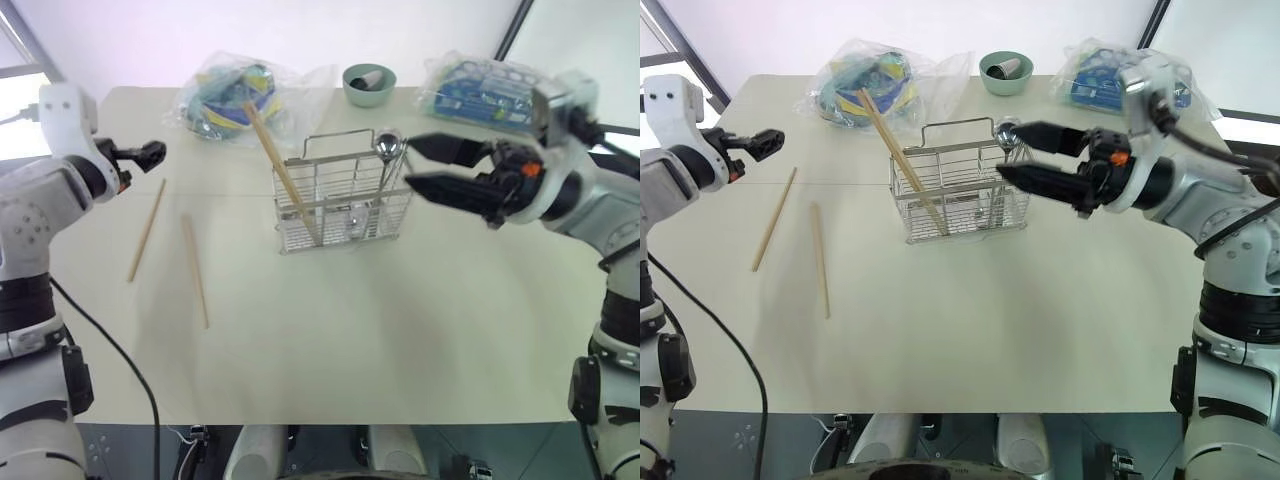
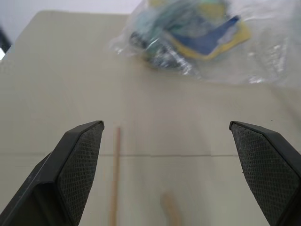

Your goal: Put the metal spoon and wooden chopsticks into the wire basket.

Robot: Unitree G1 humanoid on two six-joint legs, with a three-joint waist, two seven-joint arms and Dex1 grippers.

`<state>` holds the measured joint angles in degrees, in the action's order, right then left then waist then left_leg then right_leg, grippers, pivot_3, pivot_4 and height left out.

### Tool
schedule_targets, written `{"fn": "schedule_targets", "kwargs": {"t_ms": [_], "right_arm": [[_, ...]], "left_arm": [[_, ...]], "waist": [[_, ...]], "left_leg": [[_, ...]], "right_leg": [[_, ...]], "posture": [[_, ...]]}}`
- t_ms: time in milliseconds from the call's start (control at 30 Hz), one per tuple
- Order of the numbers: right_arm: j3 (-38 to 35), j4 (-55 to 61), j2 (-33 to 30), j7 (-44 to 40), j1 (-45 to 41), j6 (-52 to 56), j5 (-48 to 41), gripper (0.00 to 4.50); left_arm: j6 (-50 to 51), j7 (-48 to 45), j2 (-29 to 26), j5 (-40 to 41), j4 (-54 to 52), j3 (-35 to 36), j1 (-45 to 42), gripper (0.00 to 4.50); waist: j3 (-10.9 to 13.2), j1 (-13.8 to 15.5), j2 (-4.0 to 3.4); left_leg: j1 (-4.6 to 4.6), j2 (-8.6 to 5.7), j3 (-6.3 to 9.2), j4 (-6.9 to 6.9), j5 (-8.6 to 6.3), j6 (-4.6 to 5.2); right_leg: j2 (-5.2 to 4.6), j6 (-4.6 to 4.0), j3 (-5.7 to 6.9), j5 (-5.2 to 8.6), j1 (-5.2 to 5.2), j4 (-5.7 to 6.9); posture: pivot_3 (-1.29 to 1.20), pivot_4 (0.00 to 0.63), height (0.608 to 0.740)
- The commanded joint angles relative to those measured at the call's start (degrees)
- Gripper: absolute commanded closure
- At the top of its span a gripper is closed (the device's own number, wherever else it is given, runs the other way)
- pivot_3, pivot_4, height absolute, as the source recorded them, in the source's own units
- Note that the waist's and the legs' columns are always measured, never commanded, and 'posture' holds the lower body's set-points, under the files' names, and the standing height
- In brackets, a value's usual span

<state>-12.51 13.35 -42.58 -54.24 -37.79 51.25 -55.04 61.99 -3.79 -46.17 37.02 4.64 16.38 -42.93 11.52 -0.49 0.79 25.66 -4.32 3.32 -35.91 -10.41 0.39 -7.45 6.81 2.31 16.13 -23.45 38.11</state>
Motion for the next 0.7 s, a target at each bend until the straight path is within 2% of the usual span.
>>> {"fn": "schedule_targets", "kwargs": {"t_ms": [33, 333, 700], "right_arm": [[0.62, 3.22, -1.38, -1.11, 1.78, -1.61, 1.11, 0.02], [-0.07, 4.96, -2.04, -1.47, 4.23, -1.92, 0.3, 0.02], [-1.02, 6.45, -1.28, 1.63, 5.73, -2.85, -0.38, 0.02]], "left_arm": [[-1.73, -1.65, -1.92, -5.89, 4.42, -2.89, -2.03, 0.0], [-11.95, -9.38, -0.52, -17.03, 22.98, -9.52, -5.33, 0.0], [-25.85, -15.97, 4.75, -26.9, 51.2, -12.47, -16.01, 0.0]], "waist": [[-0.01, 0.19, 0.02], [-0.01, 1.22, 0.05], [-0.03, 1.08, 0.13]], "left_leg": [[0.01, -0.01, 0.0, 0.0, 0.0, -0.01], [0.13, -0.06, 0.01, 0.0, -0.03, -0.04], [0.37, -0.09, 0.03, -0.08, -0.01, 0.0]], "right_leg": [[-0.04, 0.01, 0.0, -0.01, -0.01, -0.02], [-0.17, 0.01, 0.0, -0.02, -0.1, -0.04], [-0.18, 0.16, 0.1, -0.13, -0.22, -0.09]], "posture": [[0.0, 0.15, 0.697], [0.0, 0.15, 0.697], [0.0, 0.15, 0.697]]}}
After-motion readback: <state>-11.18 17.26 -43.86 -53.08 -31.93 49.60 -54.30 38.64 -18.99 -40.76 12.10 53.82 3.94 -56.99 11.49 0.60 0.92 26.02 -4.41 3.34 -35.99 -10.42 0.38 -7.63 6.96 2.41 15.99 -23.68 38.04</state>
